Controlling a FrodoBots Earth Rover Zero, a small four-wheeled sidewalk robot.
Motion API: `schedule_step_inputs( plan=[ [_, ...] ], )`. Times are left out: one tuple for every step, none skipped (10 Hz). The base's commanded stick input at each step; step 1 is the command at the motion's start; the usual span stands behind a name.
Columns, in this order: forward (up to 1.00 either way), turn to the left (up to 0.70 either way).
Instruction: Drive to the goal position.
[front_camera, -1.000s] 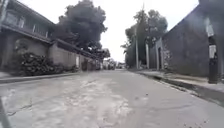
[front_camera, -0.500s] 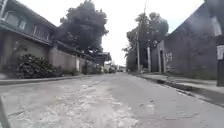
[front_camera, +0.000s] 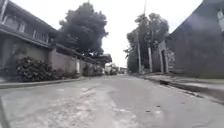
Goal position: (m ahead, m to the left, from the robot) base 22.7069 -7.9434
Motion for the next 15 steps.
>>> schedule_step_inputs(
  plan=[
    [0.50, 0.00],
    [0.50, 0.00],
    [0.50, 0.00],
    [0.50, 0.00],
    [0.50, 0.00],
    [0.50, 0.00],
    [0.50, 0.00],
    [0.50, 0.00],
    [0.50, 0.00],
    [0.50, 0.00],
    [0.50, 0.00],
    [0.50, 0.00],
    [0.50, 0.00],
    [0.50, 0.00],
    [0.50, 0.00]
  ],
)
